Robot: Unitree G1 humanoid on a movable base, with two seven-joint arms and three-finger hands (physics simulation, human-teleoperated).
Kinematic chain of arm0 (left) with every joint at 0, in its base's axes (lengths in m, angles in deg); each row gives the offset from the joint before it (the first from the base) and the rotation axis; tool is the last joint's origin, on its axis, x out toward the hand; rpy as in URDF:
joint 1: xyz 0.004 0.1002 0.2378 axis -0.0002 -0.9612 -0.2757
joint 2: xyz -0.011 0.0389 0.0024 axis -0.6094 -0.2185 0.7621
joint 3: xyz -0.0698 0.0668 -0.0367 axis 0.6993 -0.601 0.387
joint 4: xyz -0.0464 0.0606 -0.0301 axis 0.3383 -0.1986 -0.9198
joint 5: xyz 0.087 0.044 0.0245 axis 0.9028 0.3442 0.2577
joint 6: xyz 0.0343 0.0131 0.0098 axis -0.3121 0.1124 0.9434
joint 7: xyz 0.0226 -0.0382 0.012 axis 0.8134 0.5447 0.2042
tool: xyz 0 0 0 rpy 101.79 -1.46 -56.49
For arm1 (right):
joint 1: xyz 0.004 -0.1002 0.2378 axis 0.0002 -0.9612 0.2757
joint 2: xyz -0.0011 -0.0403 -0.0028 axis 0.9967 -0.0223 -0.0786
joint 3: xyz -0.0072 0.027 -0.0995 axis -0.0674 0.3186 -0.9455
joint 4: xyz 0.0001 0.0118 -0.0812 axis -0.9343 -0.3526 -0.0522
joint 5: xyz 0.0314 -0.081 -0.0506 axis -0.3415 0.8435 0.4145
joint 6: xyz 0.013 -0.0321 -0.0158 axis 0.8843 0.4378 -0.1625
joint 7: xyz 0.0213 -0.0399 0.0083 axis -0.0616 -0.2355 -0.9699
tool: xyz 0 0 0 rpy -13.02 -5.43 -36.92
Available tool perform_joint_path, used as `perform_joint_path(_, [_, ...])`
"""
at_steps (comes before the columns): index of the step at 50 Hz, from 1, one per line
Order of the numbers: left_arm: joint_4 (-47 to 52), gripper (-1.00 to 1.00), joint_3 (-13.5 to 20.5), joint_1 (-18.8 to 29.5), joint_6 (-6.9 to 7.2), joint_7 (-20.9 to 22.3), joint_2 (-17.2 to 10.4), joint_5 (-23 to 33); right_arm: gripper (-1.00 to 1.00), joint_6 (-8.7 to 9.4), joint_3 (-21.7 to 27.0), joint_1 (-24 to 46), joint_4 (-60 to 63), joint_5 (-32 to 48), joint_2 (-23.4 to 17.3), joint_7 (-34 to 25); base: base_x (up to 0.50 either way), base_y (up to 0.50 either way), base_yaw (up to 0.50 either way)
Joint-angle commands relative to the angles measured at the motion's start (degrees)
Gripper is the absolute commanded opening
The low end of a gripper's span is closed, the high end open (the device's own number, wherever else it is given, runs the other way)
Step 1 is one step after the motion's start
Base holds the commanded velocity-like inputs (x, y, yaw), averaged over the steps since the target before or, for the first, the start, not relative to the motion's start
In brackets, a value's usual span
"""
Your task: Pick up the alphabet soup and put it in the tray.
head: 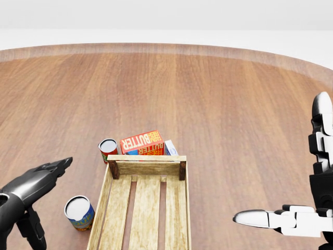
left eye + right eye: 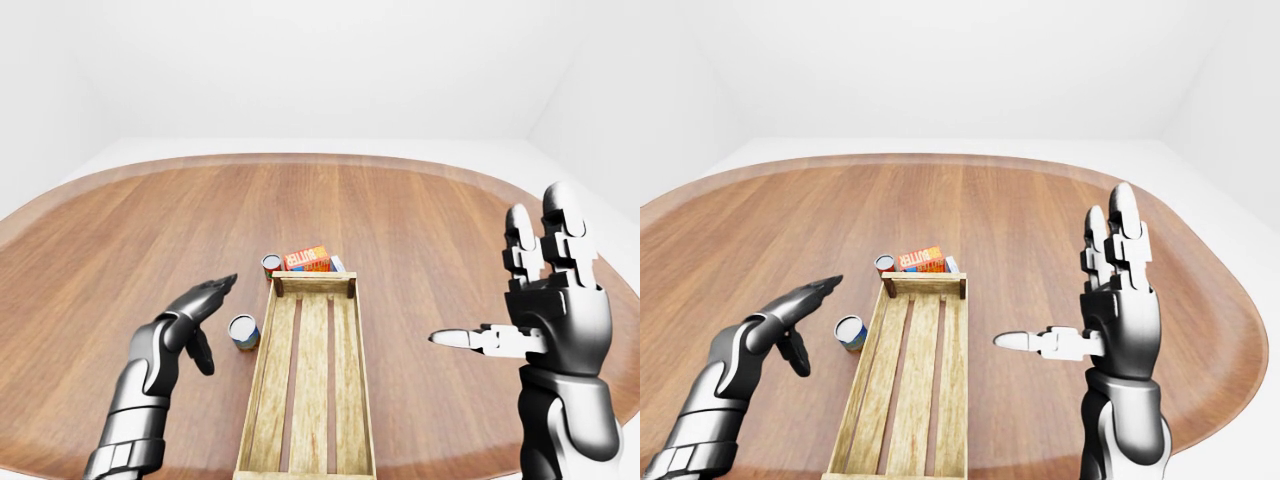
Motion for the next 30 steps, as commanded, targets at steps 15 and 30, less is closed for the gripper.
perform_joint_path(15, [-6.44,1.0,-5.73,3.44,0.0,-5.38,3.62,13.84,1.0,0.0,0.8,0.09,1.2,-1.0,0.02,0.21,0.0,0.0,0.0])
perform_joint_path(30, [-11.28,1.0,-6.71,5.98,0.0,-9.12,3.62,15.26,1.0,0.0,0.87,0.05,1.87,-1.26,0.14,0.06,0.0,0.0,0.0])
